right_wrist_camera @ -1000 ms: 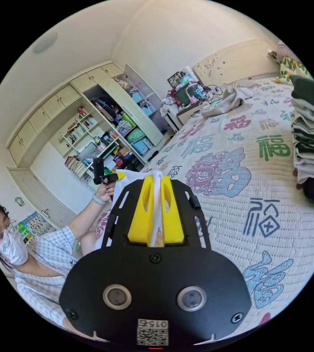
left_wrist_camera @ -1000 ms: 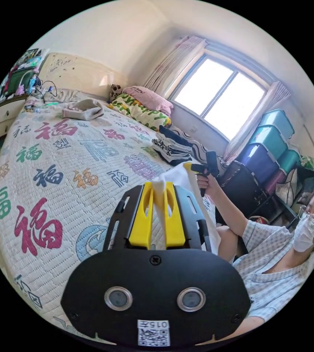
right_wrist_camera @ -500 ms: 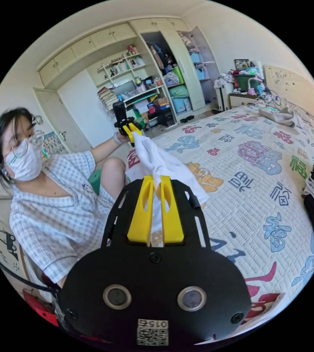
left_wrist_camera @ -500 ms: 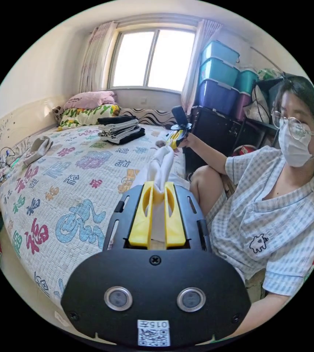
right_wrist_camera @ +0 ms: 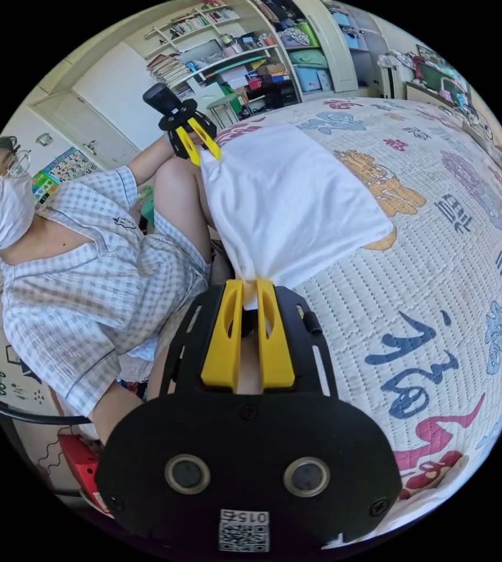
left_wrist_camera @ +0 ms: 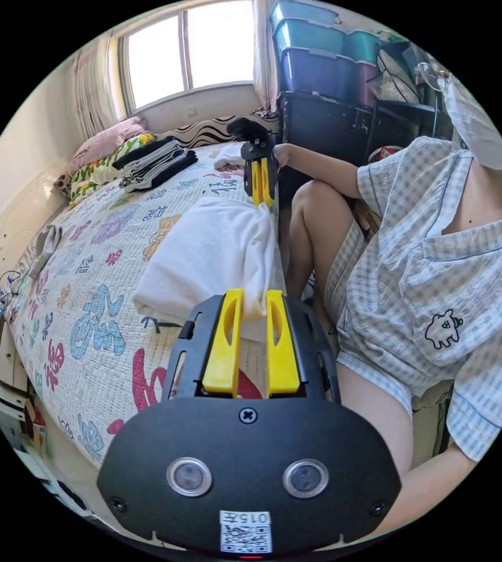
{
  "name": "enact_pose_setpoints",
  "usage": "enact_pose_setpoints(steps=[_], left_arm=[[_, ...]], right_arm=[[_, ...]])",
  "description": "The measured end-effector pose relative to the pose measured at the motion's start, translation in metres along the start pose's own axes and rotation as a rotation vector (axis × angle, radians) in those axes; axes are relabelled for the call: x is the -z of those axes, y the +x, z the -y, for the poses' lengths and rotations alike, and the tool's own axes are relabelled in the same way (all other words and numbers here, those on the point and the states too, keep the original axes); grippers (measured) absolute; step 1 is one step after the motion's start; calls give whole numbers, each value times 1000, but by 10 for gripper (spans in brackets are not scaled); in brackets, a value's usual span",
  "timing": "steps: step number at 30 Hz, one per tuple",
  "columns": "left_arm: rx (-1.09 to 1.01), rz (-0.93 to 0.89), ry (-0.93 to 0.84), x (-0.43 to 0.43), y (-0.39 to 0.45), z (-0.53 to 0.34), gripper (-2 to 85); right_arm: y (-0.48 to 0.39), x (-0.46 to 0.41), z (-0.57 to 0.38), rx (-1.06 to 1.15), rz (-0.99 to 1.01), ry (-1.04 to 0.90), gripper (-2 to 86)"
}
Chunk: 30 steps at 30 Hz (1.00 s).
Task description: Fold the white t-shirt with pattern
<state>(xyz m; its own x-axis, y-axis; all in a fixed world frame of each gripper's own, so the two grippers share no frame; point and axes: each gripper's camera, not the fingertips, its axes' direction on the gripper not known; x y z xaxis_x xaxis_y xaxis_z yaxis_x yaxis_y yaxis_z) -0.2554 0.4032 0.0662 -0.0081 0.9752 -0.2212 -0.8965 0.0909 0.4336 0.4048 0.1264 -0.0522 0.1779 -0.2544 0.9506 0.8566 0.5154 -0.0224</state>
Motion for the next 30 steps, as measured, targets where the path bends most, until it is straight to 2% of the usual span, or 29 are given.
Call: enact_pose_setpoints(steps=[3, 5, 7, 9, 14, 16, 19, 24, 27, 29, 30], left_arm=[[-13, -39, -5, 11, 7, -4, 78], [30, -48, 120, 31, 2, -11, 74], [59, -37, 214, 39, -2, -9, 73], [78, -19, 219, 32, -7, 0, 73], [47, -83, -39, -34, -21, 26, 73], [39, -85, -59, -41, -26, 26, 67], [39, -41, -129, -47, -31, 24, 41], [76, -48, -140, -48, -49, 19, 31], [191, -186, -36, -34, -83, 5, 46], [408, -366, 138, -17, -131, -28, 81], [467, -397, 180, -14, -143, -39, 92]], right_arm=[[-15, 15, -15, 33, -32, 79, 64], [-29, 35, -14, 78, -64, 239, 62], [-41, 39, -4, 139, -88, 288, 60], [-46, 30, 13, 166, -124, 235, 58], [-36, -10, 51, 167, -97, -17, 20], [-28, -19, 51, 127, -112, -92, 2], [-24, -15, 46, 104, -92, -113, -7], [-19, 2, 38, 99, -64, -113, -1], [-3, 43, 19, 50, 87, 95, 52], [31, 77, -11, -155, 147, 305, 85], [39, 83, -20, -208, 153, 350, 87]])
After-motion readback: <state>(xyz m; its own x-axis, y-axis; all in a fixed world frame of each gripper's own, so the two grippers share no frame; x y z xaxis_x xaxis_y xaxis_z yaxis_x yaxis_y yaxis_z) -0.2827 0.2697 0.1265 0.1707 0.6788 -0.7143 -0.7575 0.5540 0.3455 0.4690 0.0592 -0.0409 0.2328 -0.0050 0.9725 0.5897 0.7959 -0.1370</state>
